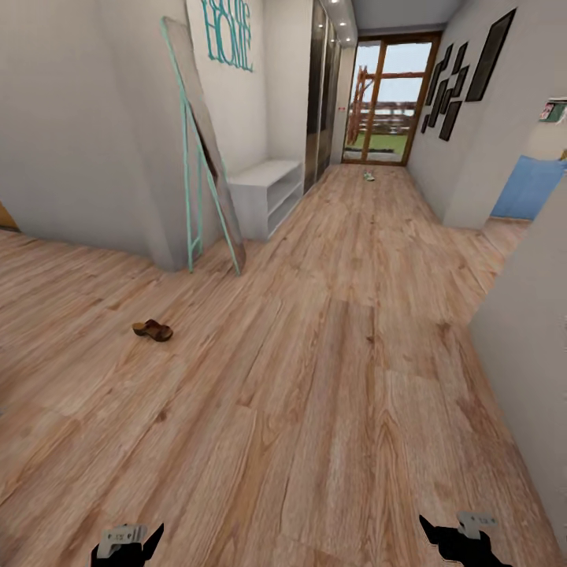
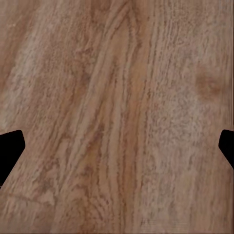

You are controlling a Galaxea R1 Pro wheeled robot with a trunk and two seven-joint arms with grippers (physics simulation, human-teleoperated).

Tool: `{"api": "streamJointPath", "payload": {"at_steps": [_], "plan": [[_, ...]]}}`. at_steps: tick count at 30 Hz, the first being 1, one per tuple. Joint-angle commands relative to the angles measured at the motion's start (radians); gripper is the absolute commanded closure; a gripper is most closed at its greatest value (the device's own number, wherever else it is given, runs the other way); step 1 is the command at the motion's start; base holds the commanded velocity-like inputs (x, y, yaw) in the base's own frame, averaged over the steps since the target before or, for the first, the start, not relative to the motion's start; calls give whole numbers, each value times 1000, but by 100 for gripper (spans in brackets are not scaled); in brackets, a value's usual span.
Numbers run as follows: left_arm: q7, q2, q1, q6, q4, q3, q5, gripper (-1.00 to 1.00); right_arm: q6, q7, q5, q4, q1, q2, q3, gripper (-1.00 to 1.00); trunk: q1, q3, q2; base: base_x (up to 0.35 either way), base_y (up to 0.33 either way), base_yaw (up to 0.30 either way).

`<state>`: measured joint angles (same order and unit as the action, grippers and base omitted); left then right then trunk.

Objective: Pick up the two gym shoes and the two sandals from the corridor floor and place them onto the hallstand (shoe rack) in the corridor, making sure they are on the rack and not on the floor. Arrange them so the two gym shoes are next to each other and the two sandals are next to each other.

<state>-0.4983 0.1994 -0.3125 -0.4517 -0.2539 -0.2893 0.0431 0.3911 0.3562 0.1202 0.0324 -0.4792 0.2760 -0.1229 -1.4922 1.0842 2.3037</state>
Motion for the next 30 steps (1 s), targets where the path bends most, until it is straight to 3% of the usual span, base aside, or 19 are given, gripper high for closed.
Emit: {"api": "streamJointPath", "payload": {"at_steps": [1,30], "plan": [[-9,0,0,1,1,-5,4,-100,0,10,10,-2,-1,0,-4,-100,0,1,0,340,0,-275],[-9,0,0,1,1,-6,6,-100,-2,12,10,-3,-1,-14,-3,-100,0,1,0,340,0,-283]]}}
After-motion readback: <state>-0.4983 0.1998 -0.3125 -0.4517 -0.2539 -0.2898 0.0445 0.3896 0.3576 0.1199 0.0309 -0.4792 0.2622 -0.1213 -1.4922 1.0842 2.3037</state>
